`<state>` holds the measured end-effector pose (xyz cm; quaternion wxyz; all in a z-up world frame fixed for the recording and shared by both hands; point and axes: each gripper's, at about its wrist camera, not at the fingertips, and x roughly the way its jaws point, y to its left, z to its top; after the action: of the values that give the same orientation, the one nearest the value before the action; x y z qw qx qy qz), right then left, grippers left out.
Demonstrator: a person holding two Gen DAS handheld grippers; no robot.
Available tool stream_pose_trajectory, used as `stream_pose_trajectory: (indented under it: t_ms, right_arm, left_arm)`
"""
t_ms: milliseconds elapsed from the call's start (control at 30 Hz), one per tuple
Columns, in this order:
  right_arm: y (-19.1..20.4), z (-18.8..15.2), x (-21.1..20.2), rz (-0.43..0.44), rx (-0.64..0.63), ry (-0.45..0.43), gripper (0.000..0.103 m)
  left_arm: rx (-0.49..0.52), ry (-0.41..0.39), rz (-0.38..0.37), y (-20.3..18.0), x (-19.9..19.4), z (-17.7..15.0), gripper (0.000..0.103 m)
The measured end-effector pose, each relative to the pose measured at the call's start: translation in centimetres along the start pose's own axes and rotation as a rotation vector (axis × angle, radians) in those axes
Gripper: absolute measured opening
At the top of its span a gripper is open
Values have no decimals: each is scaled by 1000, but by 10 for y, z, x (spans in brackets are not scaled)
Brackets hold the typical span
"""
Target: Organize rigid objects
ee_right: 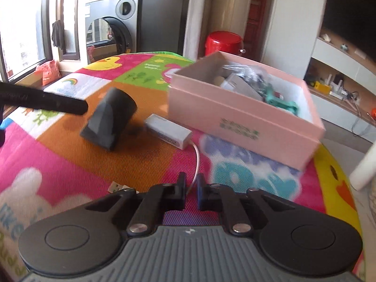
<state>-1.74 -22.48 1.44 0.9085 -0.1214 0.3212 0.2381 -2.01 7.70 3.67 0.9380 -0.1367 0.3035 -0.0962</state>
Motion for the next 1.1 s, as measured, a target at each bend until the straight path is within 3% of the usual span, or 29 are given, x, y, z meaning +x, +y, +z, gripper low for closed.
stream_pose_trajectory:
  t_ms: [200, 300, 367, 433, 500, 567, 633, 833, 1100]
  right_arm:
    - [-23, -34, -31, -34, 62, -20, 10]
    - [-26, -44, -34, -46, 93, -62, 23]
    - [-30, -49, -33, -62, 132, -90, 37]
    - [-34, -49, -33, -53, 167, -95, 39]
    - [-37, -51, -34, -35, 187, -99, 48]
    - [-34, -51, -33, -14, 176, -101, 63]
    - [-29, -51, -34, -36, 156, -101, 67]
    - [-30, -52, -34, -42, 177, -98, 69]
    - [-30, -52, -33, -44, 177, -96, 70]
  left_arm:
    - [16, 22, 17, -14, 20, 7, 30]
    - [30, 32, 45, -20, 33, 11, 35]
    - [49, 53, 55, -26, 42, 13, 37]
    - [74, 72, 67, -31, 51, 14, 37]
    - [73, 85, 68, -34, 61, 14, 40]
    - [62, 83, 64, -36, 67, 15, 41]
    - [49, 80, 64, -36, 72, 17, 41]
    - [9, 108, 53, -37, 80, 27, 41]
    - [117, 167, -7, -39, 77, 13, 36]
